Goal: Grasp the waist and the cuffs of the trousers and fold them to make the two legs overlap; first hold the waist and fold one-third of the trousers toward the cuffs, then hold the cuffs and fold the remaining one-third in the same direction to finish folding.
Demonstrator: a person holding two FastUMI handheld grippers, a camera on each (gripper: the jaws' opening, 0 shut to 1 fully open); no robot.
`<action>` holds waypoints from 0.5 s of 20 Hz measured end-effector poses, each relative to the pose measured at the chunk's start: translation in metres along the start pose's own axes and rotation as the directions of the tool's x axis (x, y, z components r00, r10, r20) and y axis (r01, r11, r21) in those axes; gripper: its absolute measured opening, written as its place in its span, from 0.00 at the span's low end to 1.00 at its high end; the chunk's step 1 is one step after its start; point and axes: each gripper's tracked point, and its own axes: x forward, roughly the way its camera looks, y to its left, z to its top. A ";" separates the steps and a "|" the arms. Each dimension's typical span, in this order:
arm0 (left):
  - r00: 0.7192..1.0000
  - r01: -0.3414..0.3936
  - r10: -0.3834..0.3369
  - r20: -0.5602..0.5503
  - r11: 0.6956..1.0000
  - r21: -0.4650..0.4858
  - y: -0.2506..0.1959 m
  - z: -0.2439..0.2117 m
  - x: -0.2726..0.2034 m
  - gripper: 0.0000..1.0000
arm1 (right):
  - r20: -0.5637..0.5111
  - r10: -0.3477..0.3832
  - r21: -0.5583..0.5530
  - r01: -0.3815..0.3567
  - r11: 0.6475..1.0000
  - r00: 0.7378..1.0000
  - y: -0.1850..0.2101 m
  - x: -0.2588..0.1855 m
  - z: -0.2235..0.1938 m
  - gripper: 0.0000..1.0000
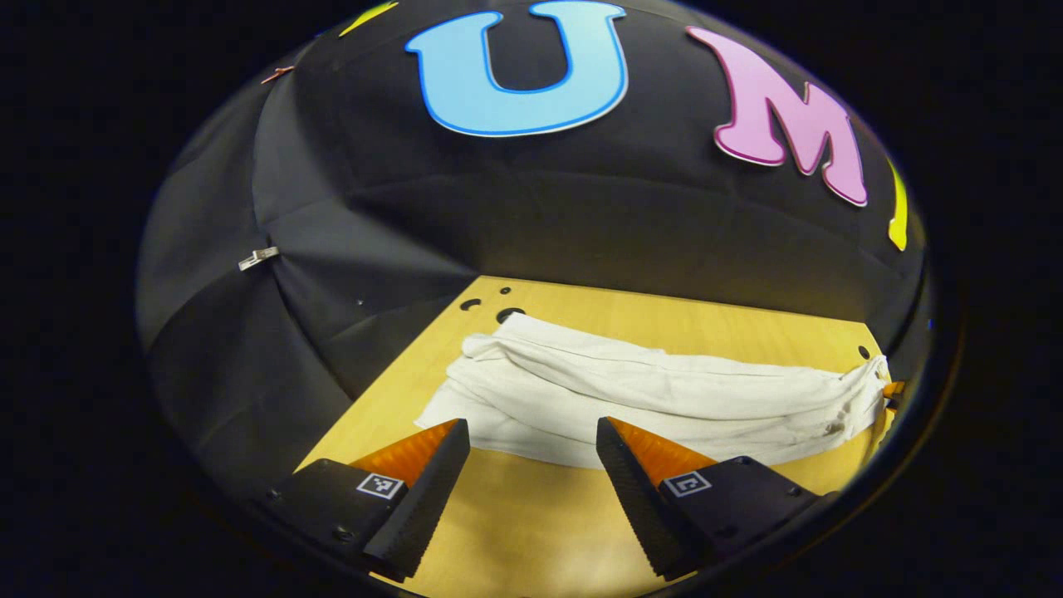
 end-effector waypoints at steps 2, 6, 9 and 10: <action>1.000 0.020 -0.020 0.002 0.999 0.046 -0.012 -0.003 -0.005 0.98 | -0.003 -0.023 -0.027 0.023 0.999 1.000 0.000 0.004 0.000 0.75; 0.998 0.057 -0.054 -0.025 0.991 0.119 -0.040 -0.023 -0.016 0.98 | -0.026 0.034 0.009 -0.034 0.999 0.999 0.014 0.002 -0.005 0.48; 0.997 0.074 -0.069 -0.033 0.984 0.163 -0.054 -0.034 -0.026 0.98 | -0.029 0.046 0.032 -0.045 0.998 0.999 0.018 0.003 -0.006 0.33; 0.996 0.088 -0.083 -0.038 0.983 0.162 -0.059 -0.037 -0.030 0.98 | -0.034 0.044 0.037 -0.043 0.998 0.998 0.019 0.005 -0.007 0.31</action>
